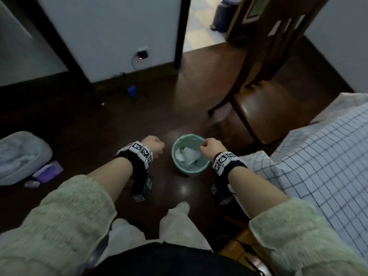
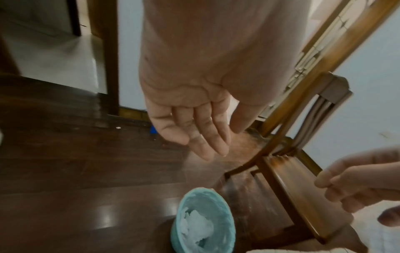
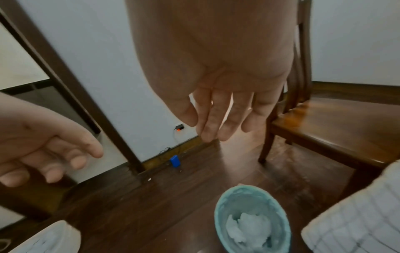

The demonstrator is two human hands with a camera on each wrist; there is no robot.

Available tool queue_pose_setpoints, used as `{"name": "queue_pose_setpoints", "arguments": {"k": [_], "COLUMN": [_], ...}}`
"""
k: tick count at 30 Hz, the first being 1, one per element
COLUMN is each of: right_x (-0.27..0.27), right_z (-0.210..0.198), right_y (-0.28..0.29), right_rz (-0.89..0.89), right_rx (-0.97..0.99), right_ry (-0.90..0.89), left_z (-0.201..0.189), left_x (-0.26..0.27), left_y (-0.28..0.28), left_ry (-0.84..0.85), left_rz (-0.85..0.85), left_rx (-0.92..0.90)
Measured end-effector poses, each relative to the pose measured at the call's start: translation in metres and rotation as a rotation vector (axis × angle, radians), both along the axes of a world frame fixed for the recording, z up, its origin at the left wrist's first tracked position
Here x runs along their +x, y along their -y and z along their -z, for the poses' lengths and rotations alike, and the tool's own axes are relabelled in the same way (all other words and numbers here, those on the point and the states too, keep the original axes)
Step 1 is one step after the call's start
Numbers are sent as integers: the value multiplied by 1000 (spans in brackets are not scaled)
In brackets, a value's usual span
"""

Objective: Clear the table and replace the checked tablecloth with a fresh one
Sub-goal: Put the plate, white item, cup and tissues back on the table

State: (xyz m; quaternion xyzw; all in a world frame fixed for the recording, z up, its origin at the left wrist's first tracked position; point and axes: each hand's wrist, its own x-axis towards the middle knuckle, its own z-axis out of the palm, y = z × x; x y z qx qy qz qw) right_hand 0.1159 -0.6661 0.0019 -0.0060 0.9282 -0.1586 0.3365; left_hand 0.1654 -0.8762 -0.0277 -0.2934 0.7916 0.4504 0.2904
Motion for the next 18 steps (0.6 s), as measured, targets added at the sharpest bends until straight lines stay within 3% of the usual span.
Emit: {"name": "queue_pose_setpoints", "arguments": {"k": [10,18], "right_x": [83,145], "right_z": [0,7], "right_y": [258,398], "right_rz": [-357,-587], "right_rx": [-40,-48], "right_ry": [15,71], "left_z": [11,21], "left_x": [156,248], "left_y": [223,327], "left_ry": [48,200], "left_rz": [-296,-221], "left_rx": [-48,-200]}}
